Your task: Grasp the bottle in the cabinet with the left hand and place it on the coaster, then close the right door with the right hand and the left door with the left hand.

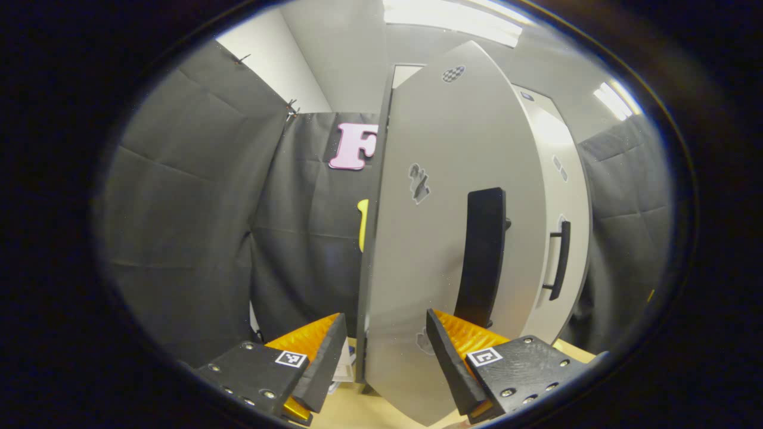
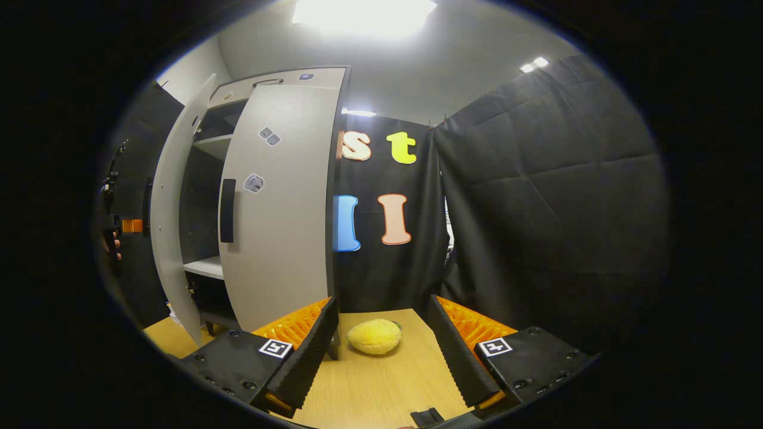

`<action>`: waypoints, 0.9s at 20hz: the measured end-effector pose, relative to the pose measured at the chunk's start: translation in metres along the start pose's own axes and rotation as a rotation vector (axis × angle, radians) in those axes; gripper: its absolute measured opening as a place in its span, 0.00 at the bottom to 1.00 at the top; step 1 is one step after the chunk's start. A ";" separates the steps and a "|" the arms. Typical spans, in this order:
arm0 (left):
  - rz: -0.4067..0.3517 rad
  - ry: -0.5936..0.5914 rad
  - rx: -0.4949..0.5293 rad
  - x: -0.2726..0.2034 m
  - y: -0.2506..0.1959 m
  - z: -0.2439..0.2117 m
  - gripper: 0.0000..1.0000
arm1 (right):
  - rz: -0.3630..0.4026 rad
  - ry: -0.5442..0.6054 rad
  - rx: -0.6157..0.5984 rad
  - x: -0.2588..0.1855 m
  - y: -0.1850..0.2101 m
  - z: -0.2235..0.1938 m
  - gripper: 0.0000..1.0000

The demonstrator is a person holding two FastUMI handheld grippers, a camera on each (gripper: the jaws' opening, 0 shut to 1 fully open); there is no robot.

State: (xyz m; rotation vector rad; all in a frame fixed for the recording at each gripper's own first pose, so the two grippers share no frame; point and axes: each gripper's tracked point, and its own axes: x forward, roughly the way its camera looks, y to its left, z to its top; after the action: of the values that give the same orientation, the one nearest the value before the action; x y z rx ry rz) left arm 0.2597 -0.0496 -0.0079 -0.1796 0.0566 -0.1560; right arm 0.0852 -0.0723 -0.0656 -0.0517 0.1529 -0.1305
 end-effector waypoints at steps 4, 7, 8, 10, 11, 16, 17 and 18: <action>-0.073 0.018 -0.010 0.020 -0.041 -0.009 0.89 | -0.013 0.003 -0.007 -0.009 -0.006 -0.001 0.98; -0.091 0.029 0.004 0.032 -0.058 -0.015 0.89 | -0.013 0.006 -0.012 -0.017 -0.007 -0.003 0.97; -0.088 0.028 0.020 0.032 -0.059 -0.016 0.89 | -0.013 0.009 -0.017 -0.019 -0.008 -0.004 0.98; -0.085 0.027 0.036 0.030 -0.060 -0.016 0.82 | -0.011 0.011 -0.027 -0.022 -0.009 -0.006 0.97; -0.089 0.031 0.033 0.027 -0.060 -0.017 0.82 | -0.007 0.012 -0.027 -0.023 -0.008 -0.006 0.97; -0.067 0.026 0.037 0.001 -0.053 -0.016 0.82 | 0.048 -0.003 -0.012 -0.025 0.003 0.002 0.97; -0.058 0.022 0.046 -0.008 -0.049 -0.014 0.82 | 0.064 -0.010 -0.009 -0.023 0.006 0.004 0.97; -0.047 0.016 0.056 -0.018 -0.046 -0.013 0.82 | 0.082 -0.015 -0.004 -0.023 0.009 0.006 0.97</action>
State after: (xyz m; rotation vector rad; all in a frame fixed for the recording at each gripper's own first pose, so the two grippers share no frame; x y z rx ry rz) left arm 0.2337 -0.0935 -0.0115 -0.1242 0.0643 -0.2053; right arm 0.0652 -0.0604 -0.0565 -0.0505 0.1397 -0.0475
